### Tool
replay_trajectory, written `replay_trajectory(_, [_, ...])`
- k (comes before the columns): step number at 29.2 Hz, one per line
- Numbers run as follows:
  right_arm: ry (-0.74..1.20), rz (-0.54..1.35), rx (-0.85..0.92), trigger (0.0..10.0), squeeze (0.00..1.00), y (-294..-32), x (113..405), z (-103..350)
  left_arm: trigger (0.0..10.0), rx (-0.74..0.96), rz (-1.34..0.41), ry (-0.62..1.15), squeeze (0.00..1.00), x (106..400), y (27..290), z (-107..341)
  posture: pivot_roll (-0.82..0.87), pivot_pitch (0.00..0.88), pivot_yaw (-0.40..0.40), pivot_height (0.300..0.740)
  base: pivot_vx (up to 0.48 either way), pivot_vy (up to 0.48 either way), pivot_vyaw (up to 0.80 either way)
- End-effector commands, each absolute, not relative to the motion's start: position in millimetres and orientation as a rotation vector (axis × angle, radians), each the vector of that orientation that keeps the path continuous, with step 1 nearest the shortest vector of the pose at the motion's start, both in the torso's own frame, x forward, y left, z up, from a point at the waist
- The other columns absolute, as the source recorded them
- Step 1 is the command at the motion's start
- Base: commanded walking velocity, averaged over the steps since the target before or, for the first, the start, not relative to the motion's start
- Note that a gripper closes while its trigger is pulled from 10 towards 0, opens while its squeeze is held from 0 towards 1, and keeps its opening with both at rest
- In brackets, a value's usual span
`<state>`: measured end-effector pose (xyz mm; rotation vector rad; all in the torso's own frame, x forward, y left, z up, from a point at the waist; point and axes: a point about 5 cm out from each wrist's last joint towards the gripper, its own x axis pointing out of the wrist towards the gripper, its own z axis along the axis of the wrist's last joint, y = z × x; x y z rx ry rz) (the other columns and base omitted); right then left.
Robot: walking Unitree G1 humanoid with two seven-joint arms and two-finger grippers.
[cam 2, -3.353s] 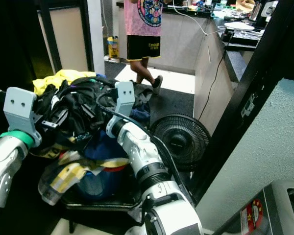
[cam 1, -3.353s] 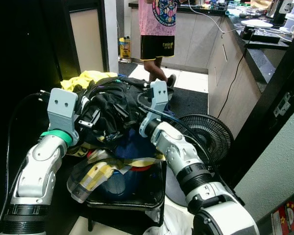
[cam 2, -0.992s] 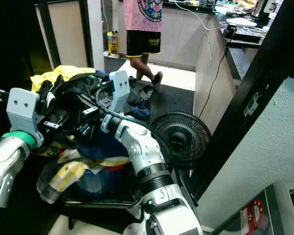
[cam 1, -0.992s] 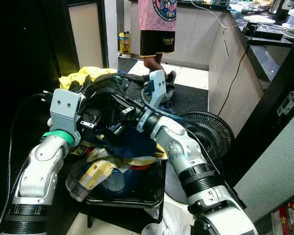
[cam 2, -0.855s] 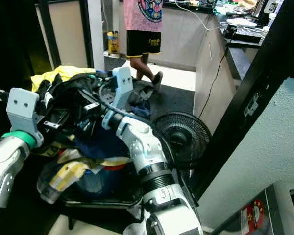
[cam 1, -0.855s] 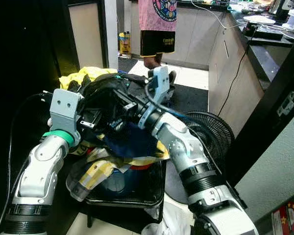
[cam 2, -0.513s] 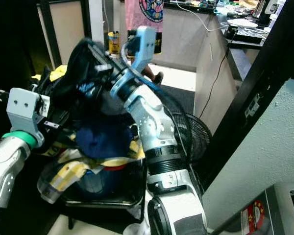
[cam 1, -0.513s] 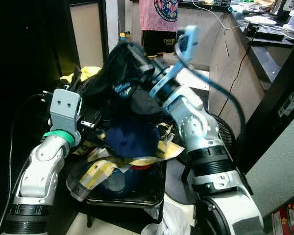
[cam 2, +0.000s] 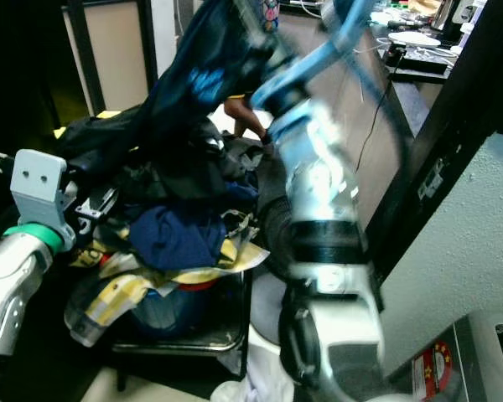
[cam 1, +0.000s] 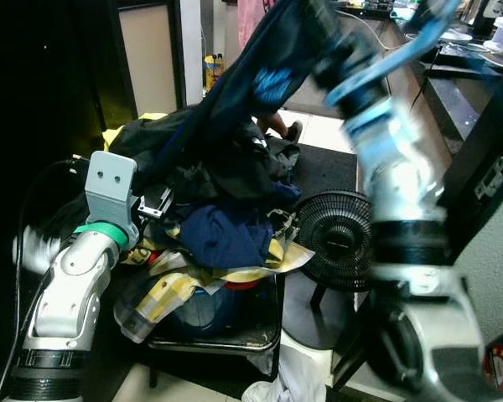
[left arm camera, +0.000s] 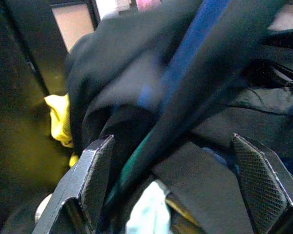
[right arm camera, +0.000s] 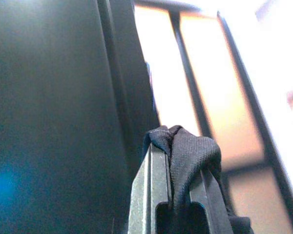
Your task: Clothes washing
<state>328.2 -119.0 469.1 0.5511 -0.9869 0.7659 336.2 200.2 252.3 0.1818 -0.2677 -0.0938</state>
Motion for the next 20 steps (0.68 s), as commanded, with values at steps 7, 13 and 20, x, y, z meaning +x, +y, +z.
replay_trajectory(7, [-1.152, 0.657, 0.606, 0.0, 0.00, -156, 312, 491, 10.0, 0.179, -0.096, -0.276, 0.00, 337, 198, 252, 0.02, 0.015, -0.014, 0.740, 0.000, 0.000, 0.00])
replay_trajectory(13, [-0.914, 0.677, 0.588, 0.0, 0.00, -128, 333, 434, 10.0, 0.172, -0.092, -0.286, 0.00, 336, 199, 253, 0.02, 0.016, -0.016, 0.740, 0.000, 0.000, 0.00])
replay_trajectory(20, [-0.641, 0.640, 0.465, 10.0, 0.00, -105, 354, 381, 10.0, 0.166, -0.086, -0.288, 0.00, 336, 199, 253, 0.03, 0.023, -0.014, 0.740, 0.000, 0.000, 0.00])
